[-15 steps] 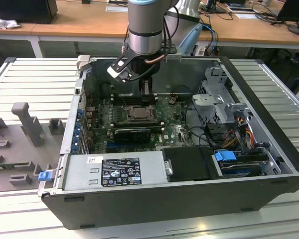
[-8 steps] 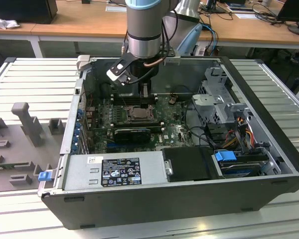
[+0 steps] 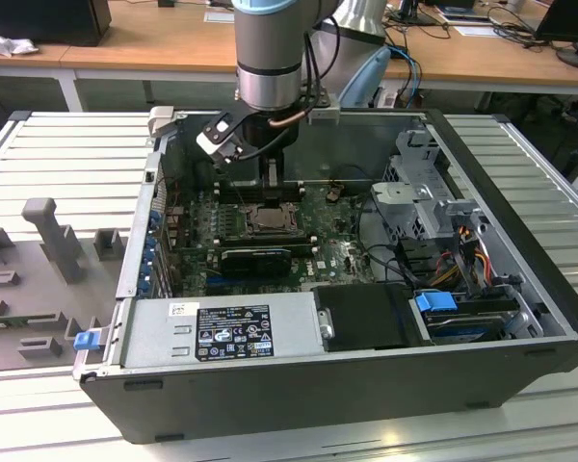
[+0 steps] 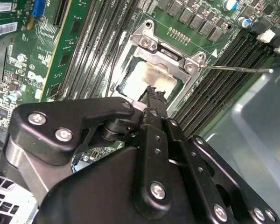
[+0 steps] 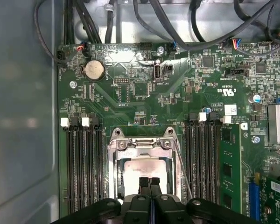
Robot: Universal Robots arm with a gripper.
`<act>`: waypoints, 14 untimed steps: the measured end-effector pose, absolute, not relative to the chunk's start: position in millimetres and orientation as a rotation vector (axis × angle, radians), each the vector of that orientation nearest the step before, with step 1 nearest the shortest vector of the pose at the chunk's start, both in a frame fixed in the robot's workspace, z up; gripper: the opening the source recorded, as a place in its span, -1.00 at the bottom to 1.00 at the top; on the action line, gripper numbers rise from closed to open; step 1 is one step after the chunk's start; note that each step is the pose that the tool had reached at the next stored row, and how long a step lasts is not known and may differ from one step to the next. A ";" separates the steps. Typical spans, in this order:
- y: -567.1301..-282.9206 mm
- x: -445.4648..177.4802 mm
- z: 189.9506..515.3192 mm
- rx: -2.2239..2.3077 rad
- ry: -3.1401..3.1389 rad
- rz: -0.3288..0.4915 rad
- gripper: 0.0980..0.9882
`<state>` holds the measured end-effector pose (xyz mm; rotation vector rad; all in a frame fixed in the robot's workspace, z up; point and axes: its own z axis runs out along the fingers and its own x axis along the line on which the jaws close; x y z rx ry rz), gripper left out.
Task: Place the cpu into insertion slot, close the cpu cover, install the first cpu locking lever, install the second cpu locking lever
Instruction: 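Install the first cpu locking lever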
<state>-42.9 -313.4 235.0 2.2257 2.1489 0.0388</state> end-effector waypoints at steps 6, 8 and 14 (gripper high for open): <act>-313.4 -43.0 241.6 2.226 2.149 0.039 -0.98; -313.4 -42.9 242.7 2.226 2.149 0.039 -0.98; -313.4 -43.0 244.5 2.226 2.149 0.039 -0.98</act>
